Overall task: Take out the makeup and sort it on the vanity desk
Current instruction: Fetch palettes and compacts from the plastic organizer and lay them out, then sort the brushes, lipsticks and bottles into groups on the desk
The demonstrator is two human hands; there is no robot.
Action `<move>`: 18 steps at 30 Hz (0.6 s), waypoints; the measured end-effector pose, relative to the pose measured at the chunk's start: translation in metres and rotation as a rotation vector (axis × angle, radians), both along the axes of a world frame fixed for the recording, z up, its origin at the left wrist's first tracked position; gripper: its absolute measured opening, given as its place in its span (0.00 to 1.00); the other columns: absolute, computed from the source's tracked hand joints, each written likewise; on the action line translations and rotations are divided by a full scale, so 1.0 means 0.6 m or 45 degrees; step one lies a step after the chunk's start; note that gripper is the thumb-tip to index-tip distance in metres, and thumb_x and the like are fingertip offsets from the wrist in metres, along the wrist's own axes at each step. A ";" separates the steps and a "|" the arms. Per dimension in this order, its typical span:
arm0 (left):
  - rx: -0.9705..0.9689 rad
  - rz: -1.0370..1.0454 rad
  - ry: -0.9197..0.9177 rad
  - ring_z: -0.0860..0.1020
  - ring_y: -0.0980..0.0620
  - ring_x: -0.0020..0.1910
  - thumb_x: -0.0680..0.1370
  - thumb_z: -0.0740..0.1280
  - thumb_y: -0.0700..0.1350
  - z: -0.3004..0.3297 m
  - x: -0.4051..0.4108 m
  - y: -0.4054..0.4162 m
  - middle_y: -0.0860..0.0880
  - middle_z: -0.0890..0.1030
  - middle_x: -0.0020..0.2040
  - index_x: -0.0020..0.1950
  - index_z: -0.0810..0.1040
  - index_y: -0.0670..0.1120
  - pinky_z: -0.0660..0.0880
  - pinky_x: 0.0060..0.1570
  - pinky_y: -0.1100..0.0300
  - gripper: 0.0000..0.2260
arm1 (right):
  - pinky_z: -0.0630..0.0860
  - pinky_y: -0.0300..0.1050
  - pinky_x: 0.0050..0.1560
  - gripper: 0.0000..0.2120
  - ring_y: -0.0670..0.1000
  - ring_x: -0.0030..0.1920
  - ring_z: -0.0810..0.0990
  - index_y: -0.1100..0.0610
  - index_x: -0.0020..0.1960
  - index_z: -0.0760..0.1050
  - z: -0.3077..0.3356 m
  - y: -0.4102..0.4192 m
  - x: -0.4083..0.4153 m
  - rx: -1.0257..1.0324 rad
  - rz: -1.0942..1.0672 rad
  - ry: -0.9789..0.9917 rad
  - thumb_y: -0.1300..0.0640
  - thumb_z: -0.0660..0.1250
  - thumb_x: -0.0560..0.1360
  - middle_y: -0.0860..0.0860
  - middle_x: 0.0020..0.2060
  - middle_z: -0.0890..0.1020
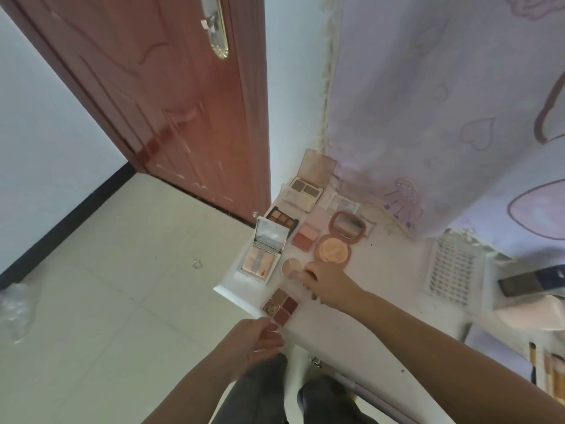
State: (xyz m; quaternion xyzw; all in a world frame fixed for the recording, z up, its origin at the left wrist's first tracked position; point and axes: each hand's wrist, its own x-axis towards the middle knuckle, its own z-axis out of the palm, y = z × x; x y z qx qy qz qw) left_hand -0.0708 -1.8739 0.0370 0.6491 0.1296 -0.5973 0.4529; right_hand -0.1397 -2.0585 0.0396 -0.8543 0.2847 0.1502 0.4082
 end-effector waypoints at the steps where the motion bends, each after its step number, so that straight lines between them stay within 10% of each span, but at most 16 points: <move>1: -0.010 0.004 0.005 0.81 0.43 0.46 0.79 0.63 0.42 0.000 -0.001 0.002 0.38 0.81 0.46 0.56 0.77 0.35 0.78 0.52 0.50 0.12 | 0.71 0.41 0.32 0.12 0.53 0.36 0.80 0.63 0.44 0.71 -0.001 -0.002 0.003 -0.016 -0.005 0.002 0.57 0.54 0.81 0.58 0.40 0.79; 18: -0.170 -0.637 -0.074 0.82 0.48 0.39 0.80 0.60 0.42 0.026 -0.071 -0.105 0.41 0.83 0.42 0.53 0.78 0.36 0.79 0.45 0.56 0.11 | 0.68 0.32 0.33 0.10 0.43 0.37 0.79 0.52 0.53 0.75 0.002 -0.080 -0.197 -0.187 -0.434 -0.017 0.50 0.57 0.80 0.44 0.41 0.77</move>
